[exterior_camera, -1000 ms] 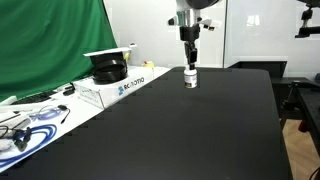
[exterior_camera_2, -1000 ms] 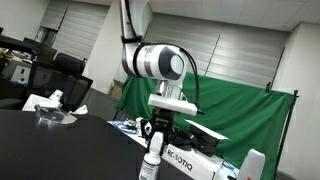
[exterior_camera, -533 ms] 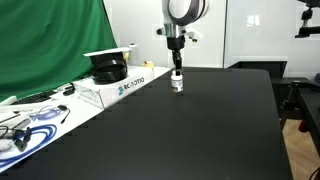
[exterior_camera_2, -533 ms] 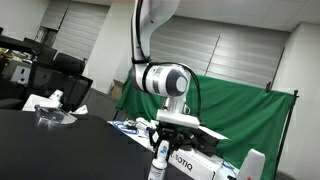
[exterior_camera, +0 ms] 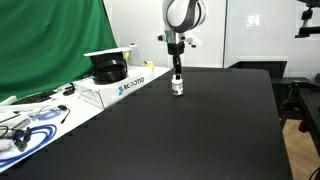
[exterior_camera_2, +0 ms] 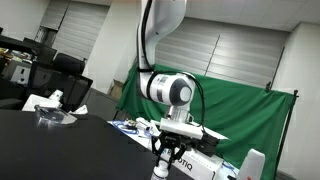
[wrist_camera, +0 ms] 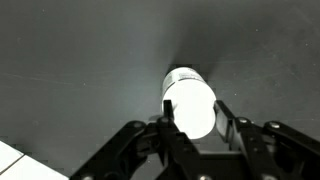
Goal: Move the white bottle to the right side of the table
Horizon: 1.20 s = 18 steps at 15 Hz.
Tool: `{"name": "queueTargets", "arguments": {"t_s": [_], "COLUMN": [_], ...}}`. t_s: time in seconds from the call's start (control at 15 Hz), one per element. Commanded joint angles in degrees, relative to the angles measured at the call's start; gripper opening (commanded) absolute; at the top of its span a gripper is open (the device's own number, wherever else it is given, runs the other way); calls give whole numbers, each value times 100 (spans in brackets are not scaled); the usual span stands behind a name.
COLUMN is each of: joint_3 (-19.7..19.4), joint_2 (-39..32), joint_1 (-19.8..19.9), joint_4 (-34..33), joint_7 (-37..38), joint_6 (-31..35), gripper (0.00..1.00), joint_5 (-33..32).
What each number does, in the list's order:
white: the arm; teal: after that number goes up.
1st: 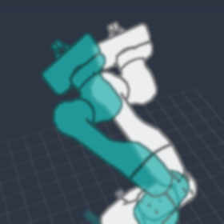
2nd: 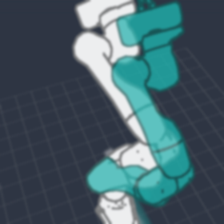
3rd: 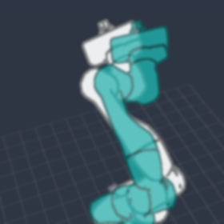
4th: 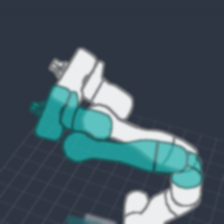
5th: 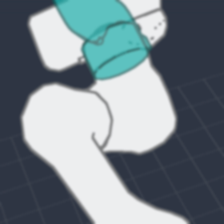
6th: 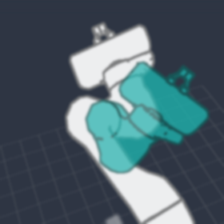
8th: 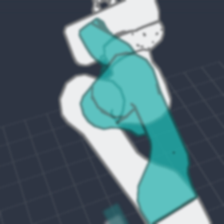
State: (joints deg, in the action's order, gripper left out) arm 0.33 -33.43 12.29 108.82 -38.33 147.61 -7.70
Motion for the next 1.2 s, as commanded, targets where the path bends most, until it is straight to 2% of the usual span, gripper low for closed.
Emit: {"name": "queueTargets", "arguments": {"t_s": [0.0, 0.13, 0.2, 0.27, 0.53, 0.67, 1.13], "joint_3": [97, 94, 104, 106, 177, 185, 115], "joint_2": [-192, -246, -241, -212, 68, 307, 1180], "joint_1": [125, 119, 116, 106, 81, 46, -29], "joint_4": [-320, -382, -405, -435, -561, -584, -505], "joint_7": [-96, -79, -78, -89, -111, -105, -319], "joint_6": [-223, -303, -395, -474, -1110, -1400, -2224], "gripper": [19, 19, 69, 69, 96, 100, 99], "joint_5": [79, 67, 76, 67, 146, 168, 230]}}
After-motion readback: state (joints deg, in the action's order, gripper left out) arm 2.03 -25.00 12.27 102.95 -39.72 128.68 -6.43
